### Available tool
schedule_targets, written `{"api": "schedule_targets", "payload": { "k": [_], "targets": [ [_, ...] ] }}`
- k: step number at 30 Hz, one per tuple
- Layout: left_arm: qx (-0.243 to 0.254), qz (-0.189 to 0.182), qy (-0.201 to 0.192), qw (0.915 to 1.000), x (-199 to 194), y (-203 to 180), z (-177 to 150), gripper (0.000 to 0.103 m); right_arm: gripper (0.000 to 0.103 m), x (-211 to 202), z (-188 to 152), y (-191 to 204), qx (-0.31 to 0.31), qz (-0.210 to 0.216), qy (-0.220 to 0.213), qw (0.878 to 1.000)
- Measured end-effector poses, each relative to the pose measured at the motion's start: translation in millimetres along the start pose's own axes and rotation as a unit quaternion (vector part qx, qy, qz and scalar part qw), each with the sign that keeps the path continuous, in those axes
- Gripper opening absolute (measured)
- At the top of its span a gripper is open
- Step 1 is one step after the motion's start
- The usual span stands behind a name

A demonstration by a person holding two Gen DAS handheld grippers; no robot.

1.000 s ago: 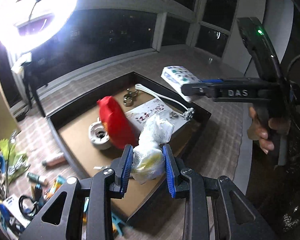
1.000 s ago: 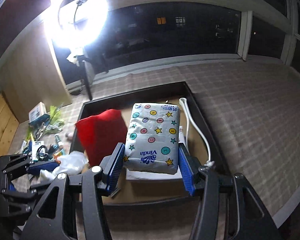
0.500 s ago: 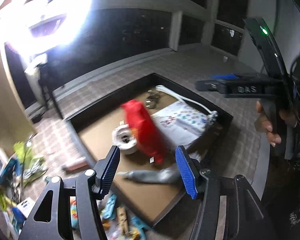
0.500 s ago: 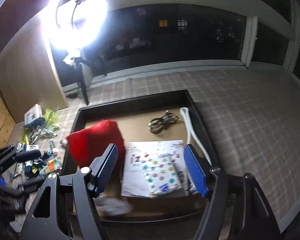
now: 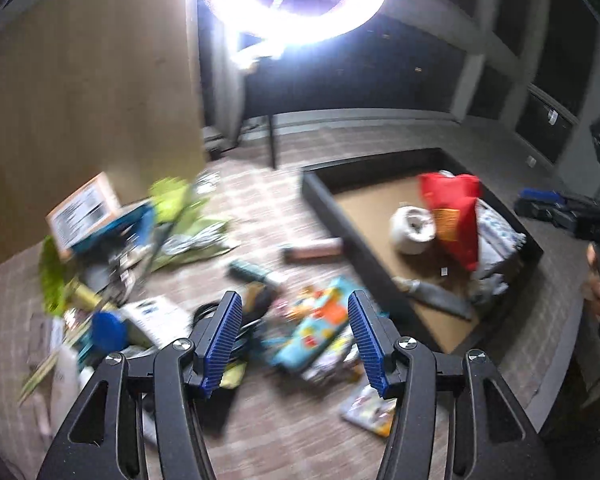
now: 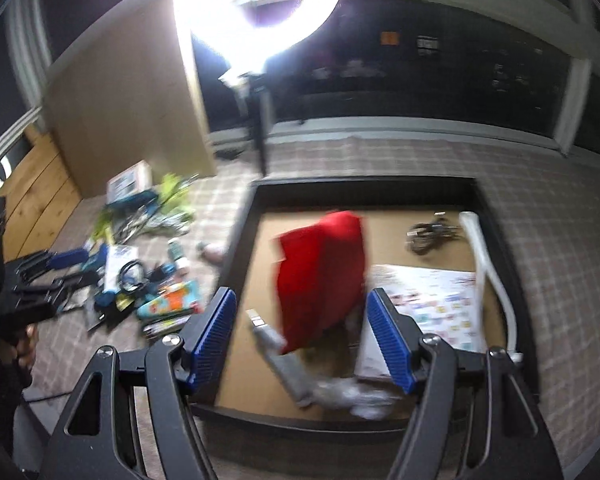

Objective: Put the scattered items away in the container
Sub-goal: 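Move both grippers back over the pile of items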

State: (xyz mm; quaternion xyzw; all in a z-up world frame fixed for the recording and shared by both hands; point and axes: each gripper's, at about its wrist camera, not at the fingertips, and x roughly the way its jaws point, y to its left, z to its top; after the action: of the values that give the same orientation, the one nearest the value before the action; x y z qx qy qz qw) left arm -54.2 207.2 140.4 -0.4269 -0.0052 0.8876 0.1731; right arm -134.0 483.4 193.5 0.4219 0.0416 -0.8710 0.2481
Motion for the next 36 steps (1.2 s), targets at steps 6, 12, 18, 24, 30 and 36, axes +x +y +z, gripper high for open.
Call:
{"api": "schedule_targets", "payload": {
  "k": [6,12,18,24,30,36],
  "targets": [
    [-0.02,0.019,0.017,0.9995,-1.9,32.9,-17.7,0.044,0.066,33.5,-3.3,57.6,-0.051,0.038,0.031,0.998],
    [-0.012,0.016,0.047,0.9987,12.3,54.0,-23.1,0.044,0.066,68.3,-3.4,101.7,-0.06,0.09,0.079,0.991],
    [0.031,0.01,0.071,0.997,33.6,65.2,-15.2,0.046,0.066,99.0,-20.1,128.9,-0.037,0.098,0.129,0.986],
    [0.069,-0.017,0.093,0.9931,57.2,71.2,-7.5,0.046,0.066,117.5,-23.8,133.8,0.019,0.08,0.152,0.985],
    [0.091,-0.052,0.111,0.9883,77.0,77.1,-5.4,0.046,0.066,130.9,-26.3,140.2,0.067,0.082,0.165,0.981],
    [0.104,-0.083,0.122,0.9836,92.1,80.5,-2.9,0.046,0.052,151.7,-25.9,145.8,0.107,0.078,0.186,0.974]
  ]
}}
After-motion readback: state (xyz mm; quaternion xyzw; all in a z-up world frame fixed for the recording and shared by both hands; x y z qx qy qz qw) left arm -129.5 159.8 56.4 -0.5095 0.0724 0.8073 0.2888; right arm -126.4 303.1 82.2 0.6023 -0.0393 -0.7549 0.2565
